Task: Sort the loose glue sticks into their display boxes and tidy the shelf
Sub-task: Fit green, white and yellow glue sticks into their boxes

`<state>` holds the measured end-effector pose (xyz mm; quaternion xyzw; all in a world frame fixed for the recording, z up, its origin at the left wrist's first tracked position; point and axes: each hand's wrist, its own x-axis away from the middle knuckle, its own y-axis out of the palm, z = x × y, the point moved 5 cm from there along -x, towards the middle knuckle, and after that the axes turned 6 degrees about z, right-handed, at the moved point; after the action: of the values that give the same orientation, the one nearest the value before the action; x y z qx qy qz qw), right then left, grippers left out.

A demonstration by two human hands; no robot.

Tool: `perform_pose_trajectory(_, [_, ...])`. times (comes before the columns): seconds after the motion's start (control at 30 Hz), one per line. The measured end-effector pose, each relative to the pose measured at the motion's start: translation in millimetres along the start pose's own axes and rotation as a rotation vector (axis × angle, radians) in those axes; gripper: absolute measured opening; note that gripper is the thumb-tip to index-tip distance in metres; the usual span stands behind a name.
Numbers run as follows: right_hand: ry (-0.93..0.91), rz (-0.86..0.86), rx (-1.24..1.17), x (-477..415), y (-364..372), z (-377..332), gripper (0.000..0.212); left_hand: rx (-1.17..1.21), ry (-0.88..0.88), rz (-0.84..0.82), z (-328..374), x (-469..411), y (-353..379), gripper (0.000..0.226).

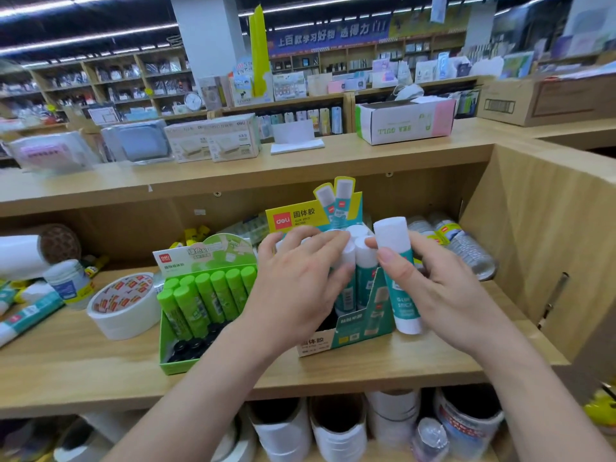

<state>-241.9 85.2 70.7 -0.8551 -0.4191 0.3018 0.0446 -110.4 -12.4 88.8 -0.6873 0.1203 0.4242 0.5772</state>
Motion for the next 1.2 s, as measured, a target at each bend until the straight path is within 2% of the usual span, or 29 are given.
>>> perform_pose_trajectory(0.13, [-0.16,-0.017,0.336,0.4,2.8,-10.9,0.046,0.569,-0.216,-0.021,10.7,-11.9,-31.5,0.043])
perform_pose_trajectory(0.2, [-0.197,-0.022,0.39,1.1,5.9,-17.4,0.048,0.646,-0.236,-0.08,22.7,-19.1,-34.0,0.034])
perform_pose_trajectory(0.27, [-0.231,-0.002,0.395,2.5,6.2,-22.9,0.043,0.611,-0.254,-0.035,27.3,-21.9,-34.2,0.02])
perform_pose_trajectory(0.33, [-0.225,0.007,0.397,3.5,4.7,-22.8,0.041,0.606,-0.297,0.093,19.4,-20.9,-41.8,0.013])
perform_pose_trajectory(0.4, [-0.206,0.017,0.41,4.6,4.3,-20.1,0.047,0.565,-0.296,0.247,3.4,-17.3,-61.0,0.011])
perform_pose_trajectory(0.47, [-0.251,0.03,0.473,6.4,8.2,-18.7,0.052,0.515,-0.282,0.324,-12.1,-11.1,-79.9,0.016])
perform_pose_trajectory(0.67, [-0.323,0.043,0.68,9.1,27.0,-12.7,0.059,0.286,-0.261,0.198,-19.7,8.4,-71.5,0.032])
perform_pose_trajectory(0.93, [-0.316,0.026,0.597,7.8,29.2,-7.6,0.044,0.165,-0.12,0.155,-17.2,18.7,-39.3,0.028])
perform_pose_trajectory(1.2, [-0.393,0.059,0.622,6.6,29.8,-11.4,0.046,0.133,-0.009,0.15,-18.0,19.1,-20.6,0.027])
